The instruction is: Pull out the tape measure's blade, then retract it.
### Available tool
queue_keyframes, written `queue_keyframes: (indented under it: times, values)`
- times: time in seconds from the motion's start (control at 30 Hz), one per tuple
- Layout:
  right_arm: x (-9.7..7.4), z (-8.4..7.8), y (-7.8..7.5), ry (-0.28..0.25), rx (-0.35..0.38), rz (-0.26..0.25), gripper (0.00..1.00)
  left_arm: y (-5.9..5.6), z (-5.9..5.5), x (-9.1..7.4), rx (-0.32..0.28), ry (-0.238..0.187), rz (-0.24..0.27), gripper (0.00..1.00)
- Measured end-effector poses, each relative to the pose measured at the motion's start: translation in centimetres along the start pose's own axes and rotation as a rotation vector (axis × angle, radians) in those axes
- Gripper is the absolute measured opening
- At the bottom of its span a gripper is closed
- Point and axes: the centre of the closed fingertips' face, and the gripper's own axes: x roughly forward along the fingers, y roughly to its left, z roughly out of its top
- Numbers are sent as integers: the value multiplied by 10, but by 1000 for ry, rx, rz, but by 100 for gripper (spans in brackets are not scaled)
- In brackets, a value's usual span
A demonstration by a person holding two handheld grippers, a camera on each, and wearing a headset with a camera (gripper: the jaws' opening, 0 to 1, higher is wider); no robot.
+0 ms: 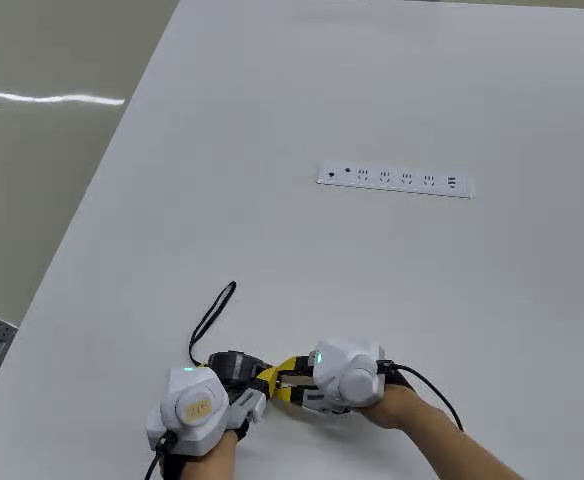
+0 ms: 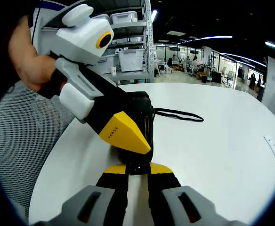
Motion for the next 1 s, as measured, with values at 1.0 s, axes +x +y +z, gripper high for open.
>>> queue_keyframes:
  times: [1.0]
  values:
    - [-7, 0, 0, 11, 23, -26, 27, -2, 3, 2, 54, 18, -11, 65]
